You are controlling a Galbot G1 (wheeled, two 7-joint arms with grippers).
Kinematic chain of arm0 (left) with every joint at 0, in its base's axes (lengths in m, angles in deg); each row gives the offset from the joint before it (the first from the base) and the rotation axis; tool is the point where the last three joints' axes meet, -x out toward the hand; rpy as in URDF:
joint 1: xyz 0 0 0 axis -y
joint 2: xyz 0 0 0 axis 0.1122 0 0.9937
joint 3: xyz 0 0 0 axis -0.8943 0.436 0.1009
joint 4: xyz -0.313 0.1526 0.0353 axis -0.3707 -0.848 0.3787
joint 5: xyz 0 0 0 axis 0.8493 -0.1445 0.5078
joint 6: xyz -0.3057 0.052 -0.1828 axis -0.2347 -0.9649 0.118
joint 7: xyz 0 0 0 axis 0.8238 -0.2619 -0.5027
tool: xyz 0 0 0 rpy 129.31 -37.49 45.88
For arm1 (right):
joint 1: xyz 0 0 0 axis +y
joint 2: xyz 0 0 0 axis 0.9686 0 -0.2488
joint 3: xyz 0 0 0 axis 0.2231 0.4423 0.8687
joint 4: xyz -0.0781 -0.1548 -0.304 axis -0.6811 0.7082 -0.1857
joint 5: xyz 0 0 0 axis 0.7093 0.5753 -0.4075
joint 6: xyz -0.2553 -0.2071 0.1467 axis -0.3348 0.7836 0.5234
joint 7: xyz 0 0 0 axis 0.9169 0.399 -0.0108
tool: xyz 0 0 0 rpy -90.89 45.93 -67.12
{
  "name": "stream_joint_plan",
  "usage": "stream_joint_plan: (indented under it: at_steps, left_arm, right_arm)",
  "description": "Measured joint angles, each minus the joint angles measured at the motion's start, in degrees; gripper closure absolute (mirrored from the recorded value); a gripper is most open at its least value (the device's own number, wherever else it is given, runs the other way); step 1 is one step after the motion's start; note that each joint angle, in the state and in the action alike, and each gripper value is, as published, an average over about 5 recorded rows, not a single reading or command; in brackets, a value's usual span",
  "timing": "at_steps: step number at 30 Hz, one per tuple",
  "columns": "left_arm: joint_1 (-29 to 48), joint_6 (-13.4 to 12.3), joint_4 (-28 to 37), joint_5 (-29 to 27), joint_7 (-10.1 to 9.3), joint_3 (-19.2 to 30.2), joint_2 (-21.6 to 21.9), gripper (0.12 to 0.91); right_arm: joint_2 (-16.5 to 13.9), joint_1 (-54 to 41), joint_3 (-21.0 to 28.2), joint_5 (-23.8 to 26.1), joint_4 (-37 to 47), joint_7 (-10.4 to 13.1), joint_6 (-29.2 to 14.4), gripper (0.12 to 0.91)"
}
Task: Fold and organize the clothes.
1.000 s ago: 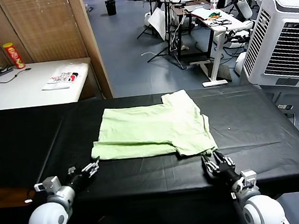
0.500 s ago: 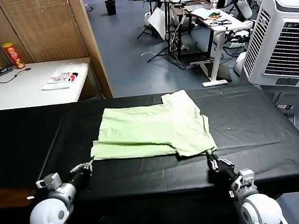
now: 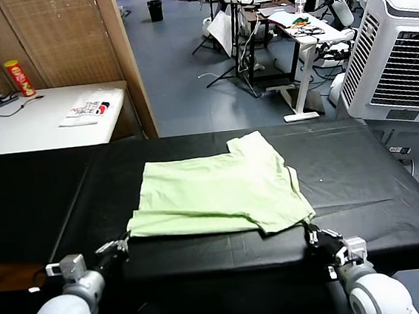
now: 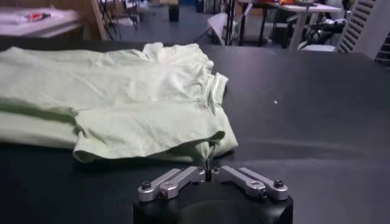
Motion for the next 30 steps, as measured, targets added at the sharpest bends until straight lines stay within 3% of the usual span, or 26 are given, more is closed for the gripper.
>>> stream_joint_plan:
  at_steps: [7, 10, 14, 18, 21, 25, 28, 30]
  left_arm:
    - [-6.4, 0.7, -4.1, -1.2, -0.15, -1.0, -0.4, 0.904]
    - [-8.1, 1.3, -5.2, -1.2, -1.04, -1.0, -1.1, 0.904]
    - [-9.7, 1.8, -6.5, -1.2, -1.97, -1.5, -1.7, 0.857]
    - [-10.7, 2.3, -7.6, -1.3, -2.25, -2.3, -1.6, 0.665]
    - [-11.3, 3.3, -8.5, -1.2, -2.54, -2.8, -1.3, 0.497]
    - [-11.9, 3.8, -10.3, -1.2, -2.66, -3.6, -1.1, 0.327]
    - [-11.0, 2.6, -11.2, -0.2, -2.07, -4.0, -0.6, 0.241]
    - [-8.7, 2.4, -11.0, 1.5, -1.94, -3.8, 0.0, 0.235]
  right_arm:
    - [-0.3, 1.8, -0.3, 0.1, -1.7, -0.2, 0.5, 0.878]
    - [-0.6, 2.7, -0.7, 0.2, -2.8, -0.1, 1.4, 0.767]
    - [-0.9, 4.1, -1.5, 0.2, -4.9, 1.1, 3.5, 0.55]
    - [-1.4, 6.2, -2.9, -0.1, -8.0, 2.0, 5.6, 0.33]
    - [-2.0, 7.6, -4.5, -1.6, -11.0, 2.0, 6.1, 0.245]
    - [-3.3, 6.2, -6.4, -5.4, -12.9, 2.0, 4.2, 0.228]
    - [-4.8, 1.0, -5.9, -6.5, -11.2, 2.1, 2.5, 0.227]
    - [-5.6, -4.1, -4.6, -6.7, -8.5, 2.6, 2.2, 0.227]
